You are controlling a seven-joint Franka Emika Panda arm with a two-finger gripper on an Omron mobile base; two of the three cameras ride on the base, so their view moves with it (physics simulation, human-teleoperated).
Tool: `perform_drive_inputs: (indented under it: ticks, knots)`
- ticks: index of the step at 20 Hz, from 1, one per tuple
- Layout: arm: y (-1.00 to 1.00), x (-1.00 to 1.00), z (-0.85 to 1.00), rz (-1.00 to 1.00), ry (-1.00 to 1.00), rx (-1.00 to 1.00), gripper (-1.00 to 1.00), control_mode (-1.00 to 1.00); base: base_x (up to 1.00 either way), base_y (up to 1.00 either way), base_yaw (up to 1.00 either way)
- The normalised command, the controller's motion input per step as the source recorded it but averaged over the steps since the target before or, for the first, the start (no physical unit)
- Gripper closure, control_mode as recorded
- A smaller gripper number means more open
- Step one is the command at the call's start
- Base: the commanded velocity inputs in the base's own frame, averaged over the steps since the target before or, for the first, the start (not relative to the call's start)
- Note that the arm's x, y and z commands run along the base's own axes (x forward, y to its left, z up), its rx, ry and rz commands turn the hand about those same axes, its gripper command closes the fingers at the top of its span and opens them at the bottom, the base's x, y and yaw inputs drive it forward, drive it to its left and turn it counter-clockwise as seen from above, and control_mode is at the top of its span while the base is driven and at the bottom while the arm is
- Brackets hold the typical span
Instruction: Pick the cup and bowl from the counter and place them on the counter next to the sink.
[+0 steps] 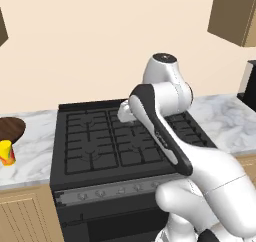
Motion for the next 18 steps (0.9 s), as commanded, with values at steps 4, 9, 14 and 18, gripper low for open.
perform_drive_inputs:
  ticks: [4, 9, 14, 18]
  knots:
    - [1.0, -0.05, 0.0, 0.04, -0.02, 0.01, -1.0, -1.0, 0.0, 0.0, 0.0]
    - [1.0, 0.0, 0.0, 0.02, -0.14, 0.13, -1.0, -1.0, 0.0, 0.0, 0.0]
    - [1.0, 0.01, 0.0, 0.01, -0.11, 0.11, -1.0, -1.0, 0.0, 0.0, 0.0]
    - [1.0, 0.23, 0.0, 0.0, -0.09, 0.21, -1.0, -1.0, 0.0, 0.0, 0.0]
